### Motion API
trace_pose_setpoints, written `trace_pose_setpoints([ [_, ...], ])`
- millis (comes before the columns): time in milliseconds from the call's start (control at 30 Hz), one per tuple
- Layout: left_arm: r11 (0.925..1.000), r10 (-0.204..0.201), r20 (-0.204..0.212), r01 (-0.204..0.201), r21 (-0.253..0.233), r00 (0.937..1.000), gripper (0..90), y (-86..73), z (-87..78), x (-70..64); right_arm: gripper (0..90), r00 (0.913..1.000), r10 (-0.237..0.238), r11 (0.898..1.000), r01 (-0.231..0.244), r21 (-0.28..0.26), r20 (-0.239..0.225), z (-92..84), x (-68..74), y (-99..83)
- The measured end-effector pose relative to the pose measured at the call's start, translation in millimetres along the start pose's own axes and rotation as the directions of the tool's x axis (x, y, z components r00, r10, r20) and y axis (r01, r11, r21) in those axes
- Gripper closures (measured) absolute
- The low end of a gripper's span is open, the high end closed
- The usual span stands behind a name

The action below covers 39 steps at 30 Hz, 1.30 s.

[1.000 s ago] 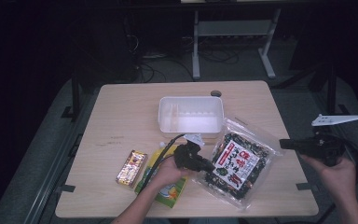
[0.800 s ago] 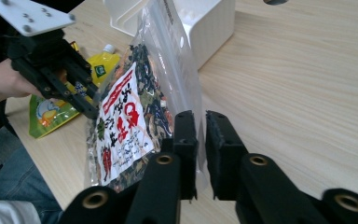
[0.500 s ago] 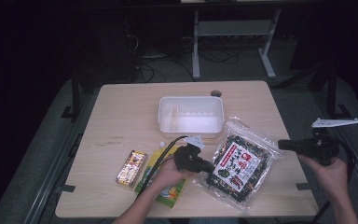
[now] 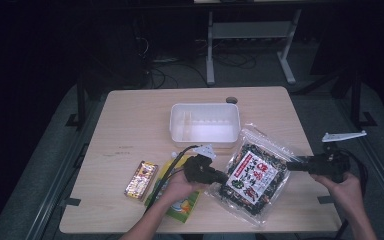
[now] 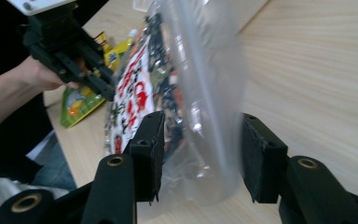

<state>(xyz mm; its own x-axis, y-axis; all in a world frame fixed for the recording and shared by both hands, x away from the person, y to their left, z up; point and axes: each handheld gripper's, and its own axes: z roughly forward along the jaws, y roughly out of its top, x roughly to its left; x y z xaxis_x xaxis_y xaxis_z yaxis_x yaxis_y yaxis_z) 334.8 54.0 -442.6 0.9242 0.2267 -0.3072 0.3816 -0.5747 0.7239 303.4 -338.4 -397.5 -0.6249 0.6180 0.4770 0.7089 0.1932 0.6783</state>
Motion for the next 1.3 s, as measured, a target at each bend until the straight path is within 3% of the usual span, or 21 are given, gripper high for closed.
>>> trace_pose_setpoints([
  [133,1.0,-0.004,0.001,0.004,-0.005,1.0,79.4,-1.0,0.0,0.2,53.3,0.9997,-0.001,1.0,0.001,0.009,-0.025,8.2,1.7,-3.8],
  [167,1.0,-0.005,0.002,0.005,-0.007,1.0,79.4,-1.3,0.1,0.4,54.6,0.9984,0.007,1.0,-0.007,0.01,-0.057,15.3,2.9,-6.9],
  [400,1.0,0.003,-0.002,-0.003,-0.009,1.0,79.5,-1.0,-0.4,-0.5,63.2,0.9939,0.005,1.0,-0.002,0.025,-0.11,33.6,6.7,-6.9],
  [567,0.9998,-0.001,-0.005,0.001,-0.019,1.0,77.8,-2.2,-3.5,0.5,71.7,0.9845,0.035,0.999,-0.033,0.016,-0.172,30.1,7.4,-1.7],
  [733,0.9997,-0.003,-0.025,0.003,-0.025,0.9997,71.8,-1.3,-5.4,0.4,76.3,0.9784,0.028,1.0,-0.027,0.006,-0.205,24.1,16.1,6.6],
  [1033,0.9995,-0.007,-0.082,0.004,-0.032,0.9966,55.0,0.8,-15.7,-3.1,77.6,0.986,-0.039,0.999,0.038,-0.009,-0.162,14.0,39.5,22.3],
  [1100,0.9997,-0.001,-0.105,-0.002,-0.025,0.9944,51.2,0.7,-20.7,-6.1,77.7,0.9894,-0.078,0.997,0.078,-0.009,-0.123,9.1,51.3,29.2],
  [1300,0.9997,-0.005,-0.144,0.001,-0.024,0.9896,43.0,-2.9,-31.1,-11.4,77.8,0.9902,-0.122,0.993,0.122,-0.01,-0.068,2.8,65.0,39.9],
])
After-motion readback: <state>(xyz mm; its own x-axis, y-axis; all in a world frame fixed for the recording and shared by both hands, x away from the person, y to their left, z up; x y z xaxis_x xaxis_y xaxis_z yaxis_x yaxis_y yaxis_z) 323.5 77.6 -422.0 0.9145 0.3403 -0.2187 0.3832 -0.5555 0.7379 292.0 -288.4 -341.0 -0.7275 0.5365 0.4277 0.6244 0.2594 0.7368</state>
